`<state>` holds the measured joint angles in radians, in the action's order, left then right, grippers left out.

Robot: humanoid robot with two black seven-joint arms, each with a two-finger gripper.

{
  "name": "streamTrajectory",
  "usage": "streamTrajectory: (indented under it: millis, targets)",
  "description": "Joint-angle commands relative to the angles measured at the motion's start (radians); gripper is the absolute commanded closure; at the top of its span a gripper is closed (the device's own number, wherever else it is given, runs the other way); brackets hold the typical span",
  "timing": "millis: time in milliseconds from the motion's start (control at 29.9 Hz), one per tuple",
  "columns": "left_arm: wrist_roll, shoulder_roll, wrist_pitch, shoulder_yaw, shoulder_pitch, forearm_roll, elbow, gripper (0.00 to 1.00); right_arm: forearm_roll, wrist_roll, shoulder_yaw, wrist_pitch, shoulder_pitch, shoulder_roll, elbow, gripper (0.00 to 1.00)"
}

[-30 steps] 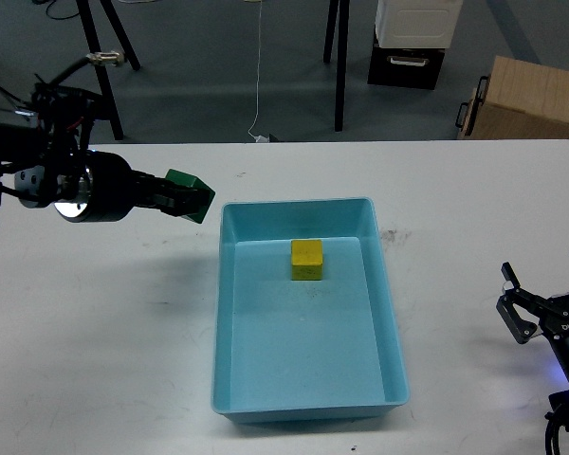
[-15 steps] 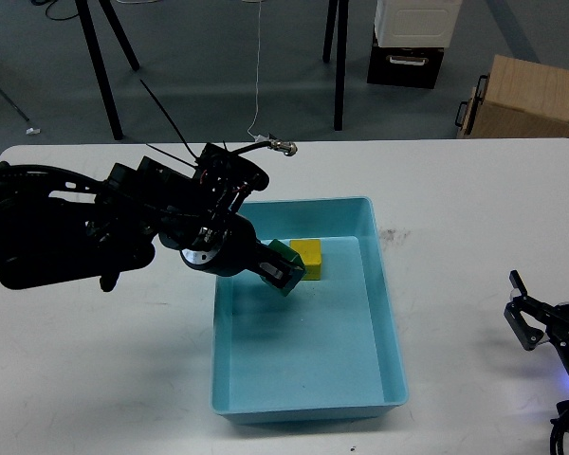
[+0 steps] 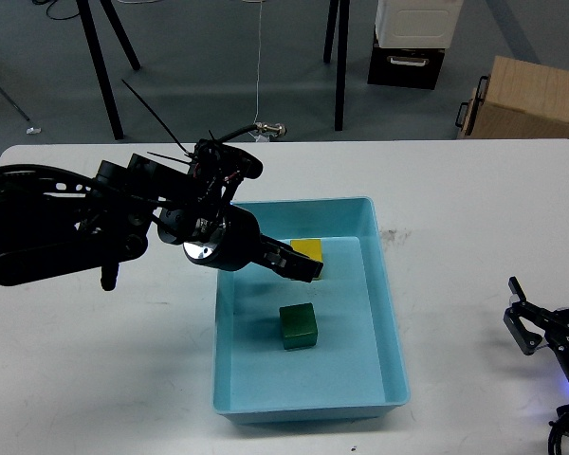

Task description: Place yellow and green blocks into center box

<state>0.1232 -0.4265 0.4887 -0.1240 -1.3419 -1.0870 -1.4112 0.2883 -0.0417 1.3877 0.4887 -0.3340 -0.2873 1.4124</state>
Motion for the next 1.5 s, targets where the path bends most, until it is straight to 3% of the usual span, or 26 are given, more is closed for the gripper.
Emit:
streamTrajectory:
  millis: [0,100,301,434,535,702,869,1203,1470]
  targets:
    - [-0.011,-0.037,0.000,0.015,-0.006,0.016,0.002,0.14,0.002,-0.001,0.007,0.000,0.004,-0.001,0.004,0.00]
    - [-0.025,-0.097,0.000,0.125,0.007,0.058,0.023,0.14,0.000,-0.001,0.008,0.000,0.026,-0.013,0.004,0.00]
    - [-0.045,-0.066,0.000,0.484,0.033,0.333,0.179,0.14,0.002,-0.004,0.010,0.000,0.093,-0.041,0.004,0.00]
    - [-0.045,-0.072,0.000,0.725,0.136,0.539,0.233,0.13,0.002,-0.007,0.031,0.000,0.116,-0.070,0.002,0.00]
    - [-0.045,-0.072,0.000,0.958,0.274,0.564,0.271,0.11,0.005,-0.009,0.048,0.000,0.118,-0.079,0.000,0.00]
    - [-0.045,-0.049,0.000,1.346,0.612,0.591,0.261,0.11,0.015,-0.010,0.051,0.000,0.131,-0.072,-0.001,0.00]
    - [-0.030,0.049,0.000,1.664,0.929,0.679,0.126,0.09,0.025,-0.018,0.051,0.000,0.109,-0.069,0.033,0.00]
    - [-0.011,0.193,0.000,1.914,1.389,0.938,-0.159,0.09,0.038,-0.041,0.059,0.000,0.021,-0.044,0.115,0.00]
    - [-0.005,0.406,0.000,1.925,1.633,1.022,-0.227,0.06,0.037,-0.041,0.070,0.000,-0.030,0.074,0.140,0.00]
